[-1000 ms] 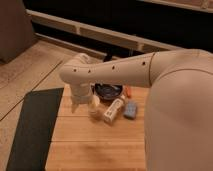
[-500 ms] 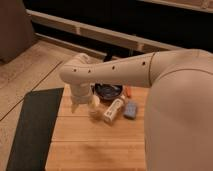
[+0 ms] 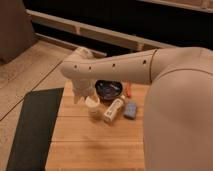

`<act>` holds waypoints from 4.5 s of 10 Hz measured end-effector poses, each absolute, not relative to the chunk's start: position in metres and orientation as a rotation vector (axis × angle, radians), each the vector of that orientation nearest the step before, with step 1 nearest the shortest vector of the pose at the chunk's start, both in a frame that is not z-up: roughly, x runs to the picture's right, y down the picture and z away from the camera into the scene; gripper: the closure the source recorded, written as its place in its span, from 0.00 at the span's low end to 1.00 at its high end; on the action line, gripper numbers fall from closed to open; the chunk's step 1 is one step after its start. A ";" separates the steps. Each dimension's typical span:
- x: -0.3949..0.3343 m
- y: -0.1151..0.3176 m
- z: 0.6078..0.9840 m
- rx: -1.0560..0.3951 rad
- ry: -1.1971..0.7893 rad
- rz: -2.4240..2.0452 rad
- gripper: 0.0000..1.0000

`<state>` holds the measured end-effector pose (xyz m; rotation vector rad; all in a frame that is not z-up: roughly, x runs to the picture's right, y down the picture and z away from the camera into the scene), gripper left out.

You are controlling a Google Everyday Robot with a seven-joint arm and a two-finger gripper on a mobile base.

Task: Place the bottle in the ceramic bowl

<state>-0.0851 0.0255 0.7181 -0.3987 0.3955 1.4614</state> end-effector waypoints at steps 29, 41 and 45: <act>0.049 0.108 0.849 -0.561 0.382 1.798 0.35; 0.055 0.139 0.877 -0.606 0.563 1.681 0.96; 0.064 0.098 0.823 -0.448 0.549 1.838 1.00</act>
